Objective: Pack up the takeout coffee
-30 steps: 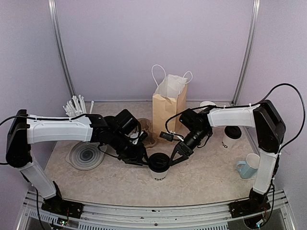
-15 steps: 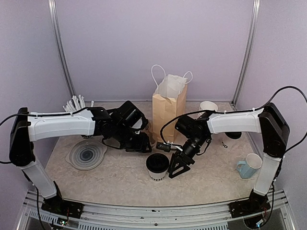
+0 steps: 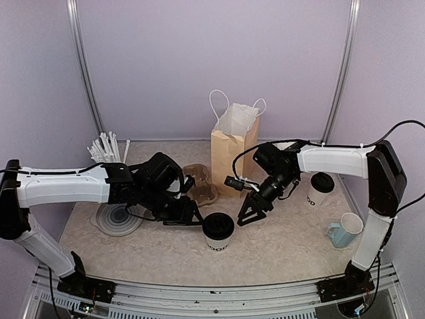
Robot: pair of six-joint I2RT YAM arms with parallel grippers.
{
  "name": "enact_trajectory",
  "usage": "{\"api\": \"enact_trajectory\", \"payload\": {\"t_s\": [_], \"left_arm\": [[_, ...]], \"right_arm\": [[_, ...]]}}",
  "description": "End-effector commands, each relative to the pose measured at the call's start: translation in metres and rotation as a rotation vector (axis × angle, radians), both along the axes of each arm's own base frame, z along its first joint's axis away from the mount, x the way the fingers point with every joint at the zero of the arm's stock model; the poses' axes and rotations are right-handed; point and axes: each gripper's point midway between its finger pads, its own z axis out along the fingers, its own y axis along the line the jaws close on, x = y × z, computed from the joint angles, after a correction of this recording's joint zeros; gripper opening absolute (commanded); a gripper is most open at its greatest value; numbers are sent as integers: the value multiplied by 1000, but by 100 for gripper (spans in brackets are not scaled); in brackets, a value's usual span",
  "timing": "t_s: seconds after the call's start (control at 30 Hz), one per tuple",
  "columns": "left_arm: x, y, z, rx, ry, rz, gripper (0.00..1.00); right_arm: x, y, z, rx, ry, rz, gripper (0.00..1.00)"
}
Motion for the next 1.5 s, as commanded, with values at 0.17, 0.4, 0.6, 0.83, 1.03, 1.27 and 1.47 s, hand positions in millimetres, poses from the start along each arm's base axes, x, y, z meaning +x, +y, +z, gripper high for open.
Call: {"api": "enact_trajectory", "payload": {"t_s": [0.17,0.4,0.6,0.83,1.03,1.27,1.47], "left_arm": [[12,-27,24,-108,-78,-28,52],[33,-41,27,-173,-119,-14,51],[26,-47,2,-179,-54,-37,46],[13,-38,-25,-148,24,-42,37],[3,-29,-44,-116,73,-36,33],[-2,-25,-56,-100,102,-36,32],[-1,-25,-48,-113,86,-30,32]], "right_arm": [[3,24,6,28,-7,44,69],[13,25,-8,-55,-103,21,78],[15,27,-16,-85,-112,14,81],[22,22,-40,-158,-110,-19,81],[22,21,-44,-165,-106,-16,80],[41,1,-82,-348,-200,-78,79],[51,-3,-79,-371,-266,-87,78]]}}
